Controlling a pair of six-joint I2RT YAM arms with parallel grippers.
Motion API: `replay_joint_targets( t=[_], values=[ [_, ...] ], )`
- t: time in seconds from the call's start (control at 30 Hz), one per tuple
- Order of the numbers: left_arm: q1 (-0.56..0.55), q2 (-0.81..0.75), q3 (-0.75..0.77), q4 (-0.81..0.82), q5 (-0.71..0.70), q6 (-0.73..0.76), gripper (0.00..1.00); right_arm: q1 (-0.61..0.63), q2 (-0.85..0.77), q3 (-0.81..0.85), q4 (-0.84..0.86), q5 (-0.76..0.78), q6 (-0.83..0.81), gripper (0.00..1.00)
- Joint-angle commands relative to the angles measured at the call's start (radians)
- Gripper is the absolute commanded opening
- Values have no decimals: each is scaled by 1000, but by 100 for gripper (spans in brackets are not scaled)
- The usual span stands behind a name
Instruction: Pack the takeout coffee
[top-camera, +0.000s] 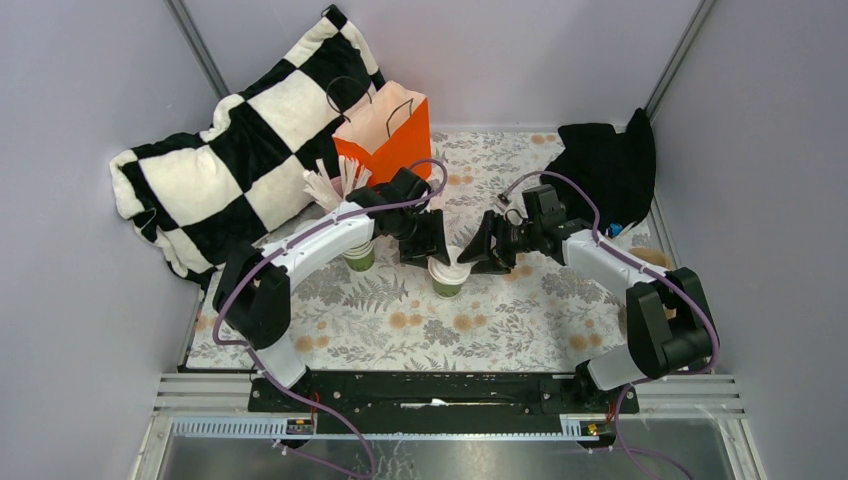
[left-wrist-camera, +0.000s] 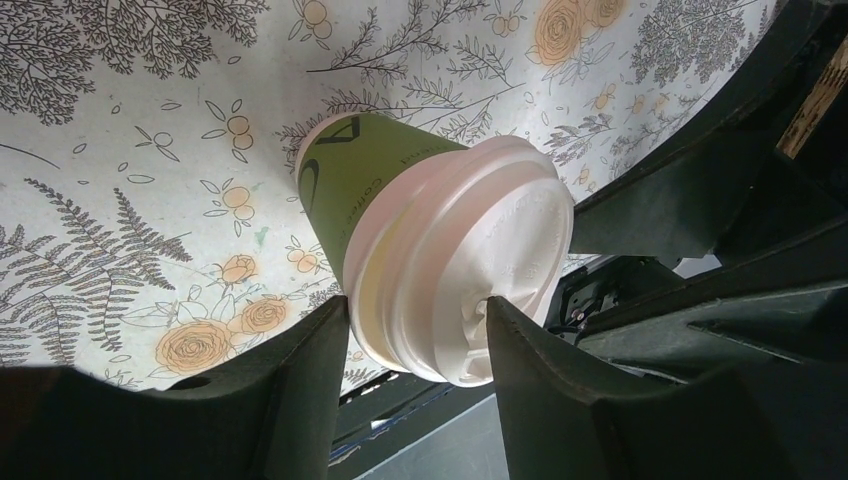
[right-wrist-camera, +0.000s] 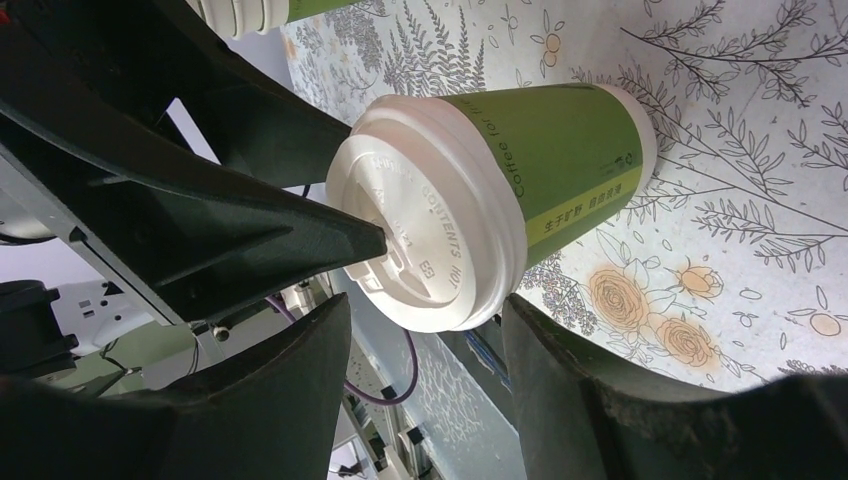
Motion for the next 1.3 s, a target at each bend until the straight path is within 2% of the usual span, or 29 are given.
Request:
replay_joint_targets(
  t=[0.0, 0.37, 0.87, 1.0, 1.1, 1.17, 1.27],
  values=[
    [3, -39, -4, 43, 16, -5, 56, 21, -7, 47, 32, -12, 13, 63],
    [2, -58, -34, 66, 16, -12, 68, 24, -51, 46, -29, 29, -13, 67],
    [2, -78, -60, 83, 20, -27, 65, 25, -59, 58, 1, 3, 17, 68],
    [1, -80, -61, 84, 18, -27, 72, 31, -56, 69, 13, 0, 32, 68],
    [2, -83, -66, 88, 17, -30, 73, 34, -53, 68, 28, -6, 45, 68],
    [1, -86, -71, 89, 14, -31, 73, 36, -59, 82, -11, 20, 10, 69],
    [1, -96, -78, 87, 5, -27, 73, 34, -89, 116, -156, 135, -68, 72]
  ],
)
